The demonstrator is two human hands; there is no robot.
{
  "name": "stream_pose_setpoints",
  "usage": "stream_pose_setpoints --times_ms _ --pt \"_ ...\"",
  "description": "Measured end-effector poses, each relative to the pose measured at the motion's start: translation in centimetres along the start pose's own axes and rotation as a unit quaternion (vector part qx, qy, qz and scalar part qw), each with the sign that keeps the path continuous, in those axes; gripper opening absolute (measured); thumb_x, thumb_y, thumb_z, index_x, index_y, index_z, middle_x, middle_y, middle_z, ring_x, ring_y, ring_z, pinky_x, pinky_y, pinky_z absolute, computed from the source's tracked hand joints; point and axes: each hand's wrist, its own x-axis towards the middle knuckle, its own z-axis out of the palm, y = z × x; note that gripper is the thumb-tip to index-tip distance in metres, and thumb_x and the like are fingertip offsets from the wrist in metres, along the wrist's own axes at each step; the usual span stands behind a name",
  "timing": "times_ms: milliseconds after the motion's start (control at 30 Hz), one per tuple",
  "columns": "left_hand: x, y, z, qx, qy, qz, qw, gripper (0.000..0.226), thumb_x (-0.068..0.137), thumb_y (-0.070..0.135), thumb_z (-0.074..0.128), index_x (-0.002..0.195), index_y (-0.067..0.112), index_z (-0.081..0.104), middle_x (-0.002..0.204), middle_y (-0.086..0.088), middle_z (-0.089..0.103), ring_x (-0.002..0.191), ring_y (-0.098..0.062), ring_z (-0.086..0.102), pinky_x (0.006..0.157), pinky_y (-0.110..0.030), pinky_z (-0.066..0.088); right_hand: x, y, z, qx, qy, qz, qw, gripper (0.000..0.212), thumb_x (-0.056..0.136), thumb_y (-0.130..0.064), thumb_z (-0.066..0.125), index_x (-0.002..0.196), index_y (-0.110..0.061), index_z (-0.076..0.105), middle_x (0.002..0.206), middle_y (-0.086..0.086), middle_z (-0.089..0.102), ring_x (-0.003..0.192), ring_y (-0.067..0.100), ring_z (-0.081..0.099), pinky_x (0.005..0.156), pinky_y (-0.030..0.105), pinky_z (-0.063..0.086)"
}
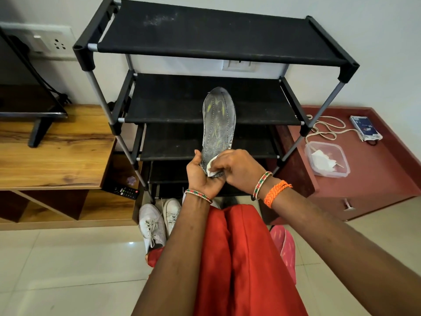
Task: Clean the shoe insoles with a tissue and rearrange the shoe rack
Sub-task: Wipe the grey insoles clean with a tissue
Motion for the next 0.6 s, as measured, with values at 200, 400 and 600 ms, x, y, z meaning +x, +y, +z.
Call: stream_pose_setpoints --times_ms 200,400,600 --pt "0.4 -0.6 0.3 -0.010 0.004 0.006 1.000 0.053 0.098 0.044 0.028 0.116 0.002 0.056 0.113 -0.013 0.061 0.105 -0.025 0.058 0.094 -0.036 0.046 0.9 1.5 -0.3 -0.070 0.016 0.062 0.996 0.031 0.074 0.001 0.057 0.091 -0.020 0.073 0.092 0.006 0.069 0.089 0.028 0.065 0.078 0.041 0.053" --pt "0.3 -0.4 0.0 -0.001 0.007 0.009 1.000 0.057 0.098 0.046 0.026 0.119 0.000 0.054 0.107 -0.015 0.063 0.103 -0.027 0.059 0.097 -0.037 0.045 -0.3 -0.2 -0.2 0.038 0.022 0.031 0.999 0.031 0.069 0.006 0.057 0.085 -0.013 0.075 0.086 0.005 0.074 0.085 0.022 0.068 0.078 0.038 0.054" --pt "0.2 -0.6 0.3 -0.003 -0.004 0.004 1.000 0.063 0.098 0.047 0.025 0.137 0.001 0.041 0.126 -0.017 0.053 0.116 -0.028 0.052 0.106 -0.038 0.037 0.1 0.7 0.2 -0.015 0.025 0.057 0.998 0.029 0.072 -0.001 0.058 0.087 -0.021 0.073 0.087 0.004 0.071 0.085 0.024 0.066 0.075 0.040 0.053"
